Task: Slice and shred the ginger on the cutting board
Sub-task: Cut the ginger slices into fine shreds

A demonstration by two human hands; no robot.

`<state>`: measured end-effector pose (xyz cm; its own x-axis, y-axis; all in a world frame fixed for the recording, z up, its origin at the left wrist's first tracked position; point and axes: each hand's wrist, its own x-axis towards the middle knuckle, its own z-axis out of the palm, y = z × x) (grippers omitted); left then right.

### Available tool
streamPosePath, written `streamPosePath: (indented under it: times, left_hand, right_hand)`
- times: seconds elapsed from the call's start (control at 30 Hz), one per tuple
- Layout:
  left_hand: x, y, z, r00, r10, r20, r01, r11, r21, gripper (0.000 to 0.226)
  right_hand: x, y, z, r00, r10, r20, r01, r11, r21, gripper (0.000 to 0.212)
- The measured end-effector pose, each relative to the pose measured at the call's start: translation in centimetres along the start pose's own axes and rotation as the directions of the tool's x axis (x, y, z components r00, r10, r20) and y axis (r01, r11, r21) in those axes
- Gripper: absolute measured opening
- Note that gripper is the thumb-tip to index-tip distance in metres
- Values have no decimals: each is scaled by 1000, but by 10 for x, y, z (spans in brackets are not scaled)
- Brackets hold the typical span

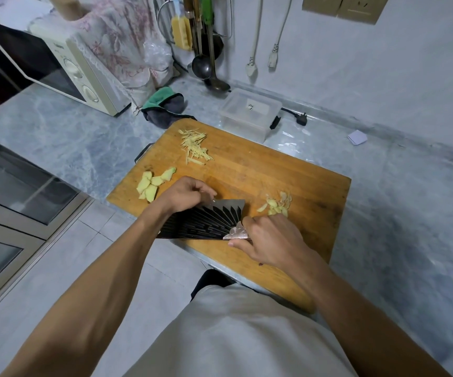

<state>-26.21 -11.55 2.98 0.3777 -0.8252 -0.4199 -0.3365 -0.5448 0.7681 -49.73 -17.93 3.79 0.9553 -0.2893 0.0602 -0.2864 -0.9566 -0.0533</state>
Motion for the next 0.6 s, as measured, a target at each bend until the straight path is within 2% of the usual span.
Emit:
streamPosePath:
  times: [0.13,0.27,0.33,0.43,0.53,0.6]
  left_hand:
    - [0,0,1,999,33,-32,-34,999,-30,7]
    - [0,-2,-3,978,51,-203,-61,997,-43,10]
    - [-1,-4,-14,924,41,-380,-80,993,-90,10]
    - [-9,-5,-29,792,69,-607,-190,972,-136,8]
    - [-22,0,-26,677,112,-728,-279,954,-112,8]
    - [-25,2,-18,645,107,-757,-294,949,-116,8]
  right_hand:
    - [1,-1,3,999,-10,-36,10,1000,-10,57]
    - [-4,1,4,999,44,12,-45,998,37,58]
    - [-9,6,4,989,129,72,-134,988,81,57]
    - [-14,14,3,936,301,185,-337,916,217,52]
    - [-9,20,-4,883,408,231,-466,817,339,49]
    - [-3,23,-6,850,468,243,-527,732,432,52]
